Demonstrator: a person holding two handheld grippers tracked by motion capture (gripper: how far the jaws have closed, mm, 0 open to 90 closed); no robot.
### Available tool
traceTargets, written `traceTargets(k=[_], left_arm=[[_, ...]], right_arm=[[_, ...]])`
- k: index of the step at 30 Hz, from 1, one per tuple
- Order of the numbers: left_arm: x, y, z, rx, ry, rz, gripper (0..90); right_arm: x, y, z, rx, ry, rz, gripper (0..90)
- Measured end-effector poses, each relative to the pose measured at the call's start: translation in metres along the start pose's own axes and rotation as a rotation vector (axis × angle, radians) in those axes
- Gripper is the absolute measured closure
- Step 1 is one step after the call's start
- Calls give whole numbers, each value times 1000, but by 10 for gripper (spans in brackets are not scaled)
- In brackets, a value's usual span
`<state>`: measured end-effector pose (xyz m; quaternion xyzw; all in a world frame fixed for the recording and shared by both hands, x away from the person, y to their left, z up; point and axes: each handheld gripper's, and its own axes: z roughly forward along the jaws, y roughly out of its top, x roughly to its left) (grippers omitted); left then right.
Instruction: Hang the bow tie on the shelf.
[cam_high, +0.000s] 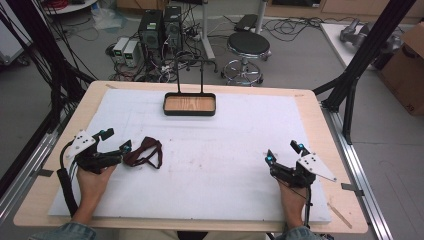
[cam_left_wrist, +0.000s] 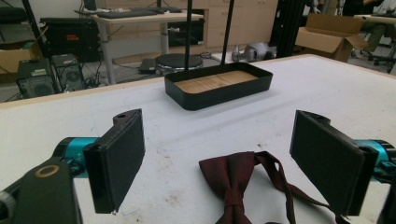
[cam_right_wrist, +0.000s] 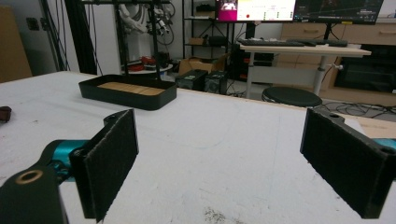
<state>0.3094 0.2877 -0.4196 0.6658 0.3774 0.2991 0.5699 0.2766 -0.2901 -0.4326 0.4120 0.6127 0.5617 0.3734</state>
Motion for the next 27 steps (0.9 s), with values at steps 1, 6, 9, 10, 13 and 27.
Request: traceTargets(k=[1, 6, 9, 10, 13, 27], left_arm=[[0, 0, 0, 1, 0, 1, 180], [0, 0, -1, -4, 1, -3, 180], [0, 0, -2, 1, 0, -5, 180], [0, 0, -2, 3, -1, -1, 180], [0, 0, -3, 1, -1, -3, 183], [-1, -1, 0, 16, -9, 3, 208]], right_arm=[[0, 0, 0, 0, 1, -2, 105], [0, 0, 1, -1, 0, -9, 105], [0, 0, 1, -1, -1, -8, 105], [0, 0, 1, 0, -1, -10, 105], [1, 0, 1, 2, -3, -8, 105], [0, 0, 1, 6, -1, -5, 105]])
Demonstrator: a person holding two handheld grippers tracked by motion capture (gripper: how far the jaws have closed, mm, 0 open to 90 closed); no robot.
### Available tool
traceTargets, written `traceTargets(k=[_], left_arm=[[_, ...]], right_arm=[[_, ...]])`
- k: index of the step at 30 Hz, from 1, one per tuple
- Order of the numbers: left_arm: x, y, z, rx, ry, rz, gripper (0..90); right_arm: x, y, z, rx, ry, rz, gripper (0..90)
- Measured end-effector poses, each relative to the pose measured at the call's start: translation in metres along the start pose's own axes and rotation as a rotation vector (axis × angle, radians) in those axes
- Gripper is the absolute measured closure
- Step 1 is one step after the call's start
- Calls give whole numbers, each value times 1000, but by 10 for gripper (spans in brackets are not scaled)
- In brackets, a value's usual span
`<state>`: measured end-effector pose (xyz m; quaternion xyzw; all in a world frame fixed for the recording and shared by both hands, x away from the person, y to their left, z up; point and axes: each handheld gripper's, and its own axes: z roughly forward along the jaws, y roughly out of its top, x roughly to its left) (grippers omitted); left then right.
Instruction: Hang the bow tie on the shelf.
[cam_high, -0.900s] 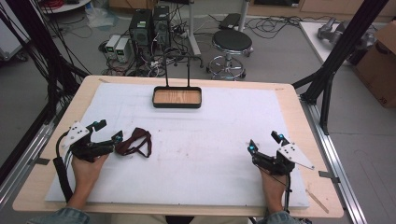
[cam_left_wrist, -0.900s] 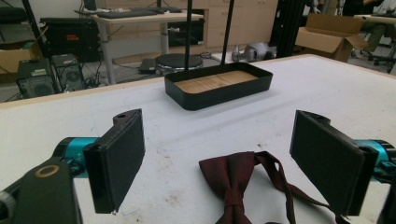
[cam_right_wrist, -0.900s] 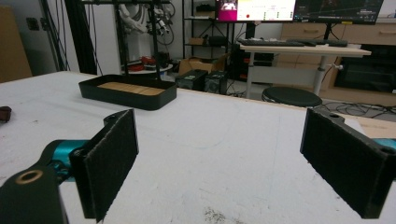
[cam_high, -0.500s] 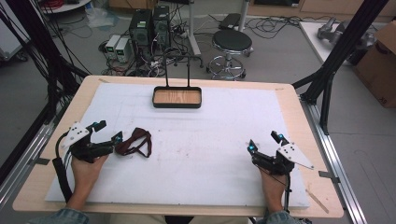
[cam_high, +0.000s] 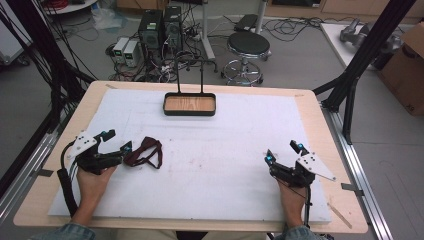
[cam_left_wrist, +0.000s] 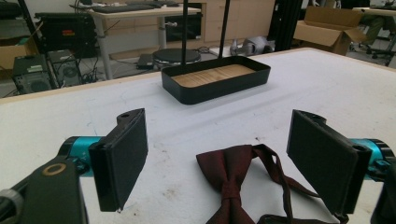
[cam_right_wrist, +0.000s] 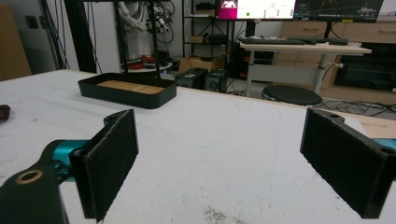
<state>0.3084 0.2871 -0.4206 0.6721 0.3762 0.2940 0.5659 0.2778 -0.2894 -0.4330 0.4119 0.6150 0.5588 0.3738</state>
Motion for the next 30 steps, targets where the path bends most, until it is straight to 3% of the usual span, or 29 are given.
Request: traceTargets(k=[17, 24, 30], left_arm=[[-1, 0, 6, 10, -6, -3, 223], [0, -1, 17, 60, -17, -6, 241], [-1, -5, 29, 152, -38, -8, 299]], right_arm=[[0, 0, 0, 2, -1, 0, 105], [0, 0, 0, 3, -1, 0, 105], [0, 0, 1, 3, -3, -3, 105]])
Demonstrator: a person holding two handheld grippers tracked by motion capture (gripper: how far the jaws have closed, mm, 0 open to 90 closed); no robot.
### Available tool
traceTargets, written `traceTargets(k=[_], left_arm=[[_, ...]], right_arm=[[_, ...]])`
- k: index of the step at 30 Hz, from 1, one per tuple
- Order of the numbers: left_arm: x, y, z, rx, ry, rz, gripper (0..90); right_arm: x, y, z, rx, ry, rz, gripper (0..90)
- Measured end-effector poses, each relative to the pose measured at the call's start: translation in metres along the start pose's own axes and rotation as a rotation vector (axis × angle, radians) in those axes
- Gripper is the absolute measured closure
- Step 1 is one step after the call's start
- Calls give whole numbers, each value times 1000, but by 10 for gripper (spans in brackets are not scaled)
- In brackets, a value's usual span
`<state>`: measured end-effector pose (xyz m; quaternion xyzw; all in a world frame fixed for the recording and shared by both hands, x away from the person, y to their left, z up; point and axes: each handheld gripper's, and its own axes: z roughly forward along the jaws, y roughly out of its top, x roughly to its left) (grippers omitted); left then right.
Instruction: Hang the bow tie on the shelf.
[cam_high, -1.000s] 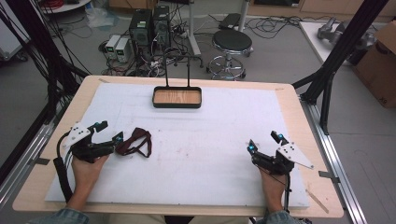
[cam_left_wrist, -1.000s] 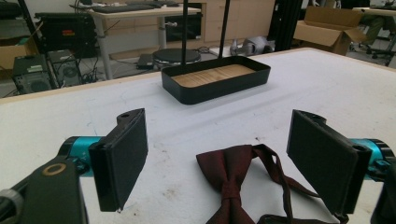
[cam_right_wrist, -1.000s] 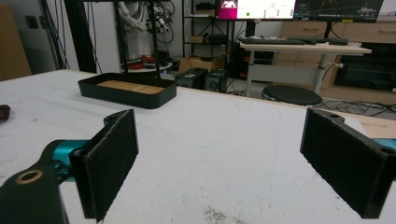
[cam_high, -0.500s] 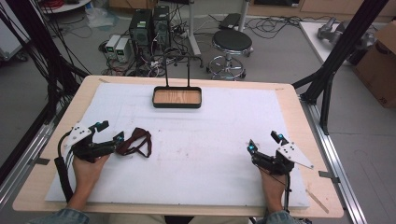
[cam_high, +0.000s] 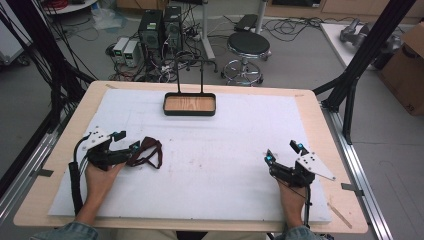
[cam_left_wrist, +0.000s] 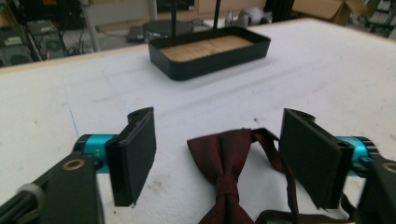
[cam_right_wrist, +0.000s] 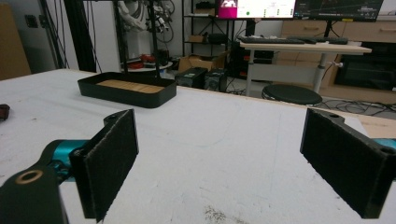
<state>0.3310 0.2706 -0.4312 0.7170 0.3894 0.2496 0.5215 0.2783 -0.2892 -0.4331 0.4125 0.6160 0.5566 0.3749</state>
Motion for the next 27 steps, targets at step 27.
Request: traceTargets(k=[27], left_arm=[[-2, -6, 27, 292, -28, -12, 641]], right_arm=[[1, 0, 1, 3, 6, -3, 105]])
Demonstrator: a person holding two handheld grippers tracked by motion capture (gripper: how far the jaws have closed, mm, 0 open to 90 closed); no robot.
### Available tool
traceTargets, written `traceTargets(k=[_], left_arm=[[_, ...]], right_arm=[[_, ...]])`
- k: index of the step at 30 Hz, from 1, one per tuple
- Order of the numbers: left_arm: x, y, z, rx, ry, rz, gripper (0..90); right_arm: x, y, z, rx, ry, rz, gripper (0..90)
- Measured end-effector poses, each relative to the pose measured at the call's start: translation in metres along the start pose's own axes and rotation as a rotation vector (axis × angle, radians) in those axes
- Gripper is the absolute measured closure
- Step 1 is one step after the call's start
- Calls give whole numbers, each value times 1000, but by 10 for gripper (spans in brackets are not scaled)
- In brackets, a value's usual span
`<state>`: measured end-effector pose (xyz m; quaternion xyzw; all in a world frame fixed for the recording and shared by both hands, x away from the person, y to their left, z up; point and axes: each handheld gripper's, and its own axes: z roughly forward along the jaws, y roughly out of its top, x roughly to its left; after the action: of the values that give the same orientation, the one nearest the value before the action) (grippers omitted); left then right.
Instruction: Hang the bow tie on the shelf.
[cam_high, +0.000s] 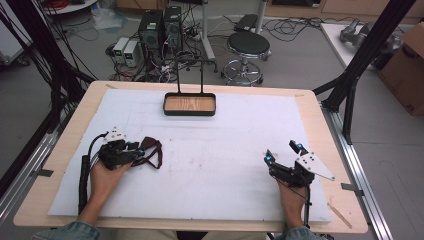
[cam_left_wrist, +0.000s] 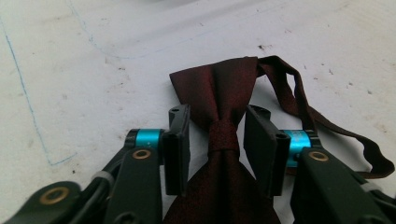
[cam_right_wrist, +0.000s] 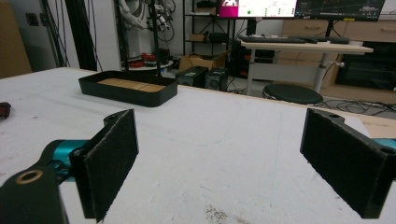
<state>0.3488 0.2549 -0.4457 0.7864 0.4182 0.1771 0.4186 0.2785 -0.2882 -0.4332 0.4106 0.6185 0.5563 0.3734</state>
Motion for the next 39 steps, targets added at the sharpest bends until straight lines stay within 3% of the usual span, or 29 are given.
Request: traceTargets(k=[3, 7, 13, 18, 27, 34, 39], left_arm=[[-1, 0, 0, 5, -10, 9, 717], [-1, 0, -1, 1, -11, 8, 750], [-3, 4, -11, -99, -11, 6, 759], [-5, 6, -13, -155, -25, -6, 758], [-3, 14, -14, -230, -32, -31, 759], [-2, 21, -16, -271, -60, -41, 759], [-1, 33, -18, -312, -58, -14, 759]], right_arm=[[0, 0, 0, 0, 0, -2, 105], [0, 0, 0, 0, 0, -3, 105], [0, 0, 0, 0, 0, -4, 105], [1, 0, 0, 4, 0, -2, 105], [1, 0, 0, 3, 4, -6, 105], [1, 0, 0, 5, 3, -2, 105], [0, 0, 0, 6, 7, -1, 105]])
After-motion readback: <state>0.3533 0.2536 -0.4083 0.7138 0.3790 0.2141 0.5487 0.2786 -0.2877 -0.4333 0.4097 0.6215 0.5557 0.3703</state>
